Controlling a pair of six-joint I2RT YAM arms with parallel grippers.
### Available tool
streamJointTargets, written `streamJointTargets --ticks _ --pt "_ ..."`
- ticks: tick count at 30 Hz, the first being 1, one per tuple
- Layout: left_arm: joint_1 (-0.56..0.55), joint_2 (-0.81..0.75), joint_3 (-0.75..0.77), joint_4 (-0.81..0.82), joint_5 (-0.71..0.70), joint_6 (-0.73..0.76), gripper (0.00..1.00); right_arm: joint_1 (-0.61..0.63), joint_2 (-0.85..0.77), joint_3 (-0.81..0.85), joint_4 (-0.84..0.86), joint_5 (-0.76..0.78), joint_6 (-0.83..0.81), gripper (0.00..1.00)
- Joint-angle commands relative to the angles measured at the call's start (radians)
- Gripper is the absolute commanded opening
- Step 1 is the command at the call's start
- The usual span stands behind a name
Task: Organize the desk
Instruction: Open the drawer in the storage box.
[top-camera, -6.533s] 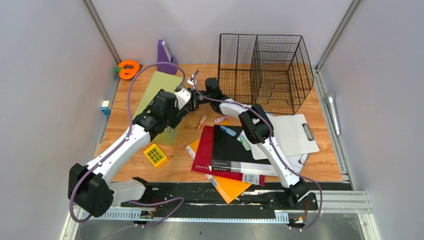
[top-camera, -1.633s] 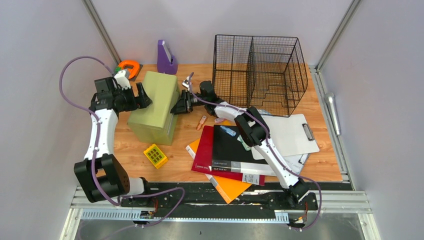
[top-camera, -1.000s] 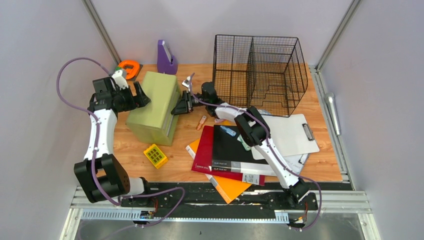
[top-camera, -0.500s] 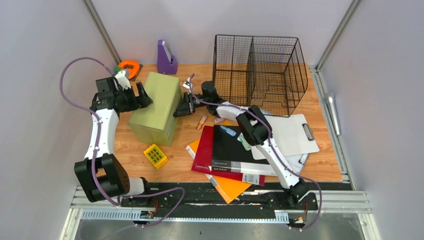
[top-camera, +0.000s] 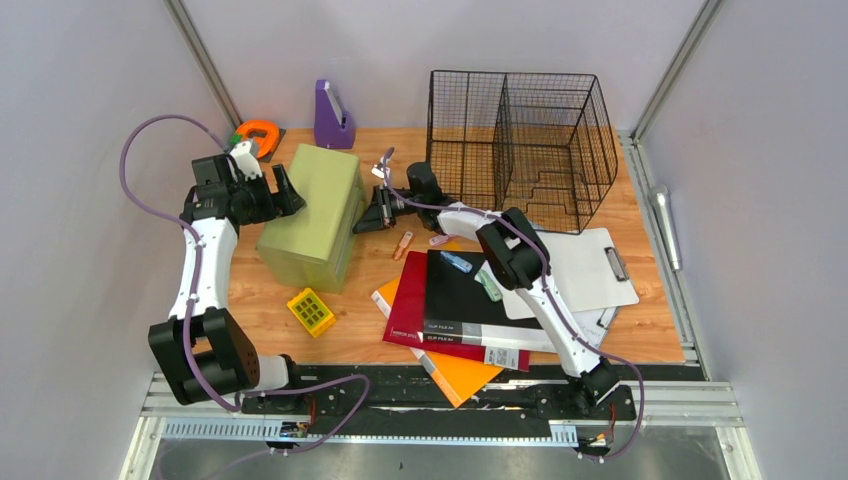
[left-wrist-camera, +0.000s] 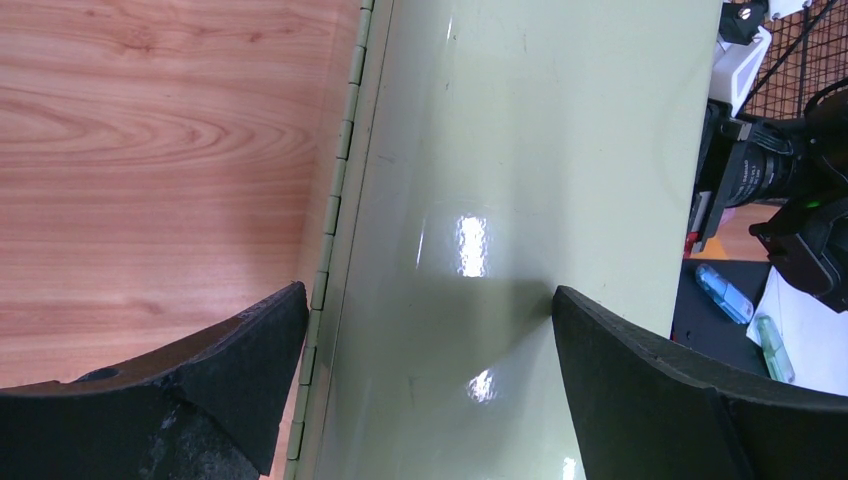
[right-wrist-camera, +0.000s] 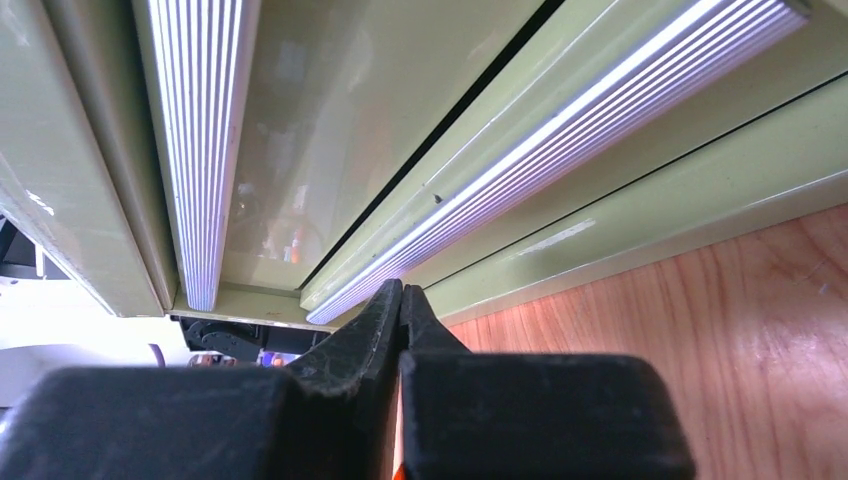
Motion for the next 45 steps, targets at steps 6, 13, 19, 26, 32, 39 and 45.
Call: streamJointTargets --ticks 6,13,19,26,32,39,45 --pt "0.014 0.003 -0.042 -0.088 -0.134 0.049 0.97 -0.016 0.13 0.028 -0.116 -0.004 0.005 0.52" --pt "0.015 0.003 -0.052 -0.082 -0.121 0.045 0.97 -0.013 0.184 0.109 -0.075 0.019 0.046 0.52" --pt "0.014 -0.013 -0.102 -0.038 -0.084 0.037 0.97 -0.018 0.225 0.115 0.065 0.036 0.185 0.43" --pt "0.015 -0.032 -0.144 0.005 -0.05 0.035 0.97 -0.019 0.258 0.145 0.142 0.069 0.308 0.42" --pt "0.015 -0.044 -0.17 0.026 -0.016 0.039 0.97 -0.012 0.294 0.153 0.125 0.088 0.337 0.37" --pt "0.015 -0.056 -0.18 0.032 -0.001 0.04 0.97 0.01 0.304 0.22 -0.066 0.105 0.247 0.38" --pt "0.014 -0.059 -0.18 0.03 0.009 0.038 0.97 0.028 0.306 0.278 -0.172 0.122 0.181 0.45"
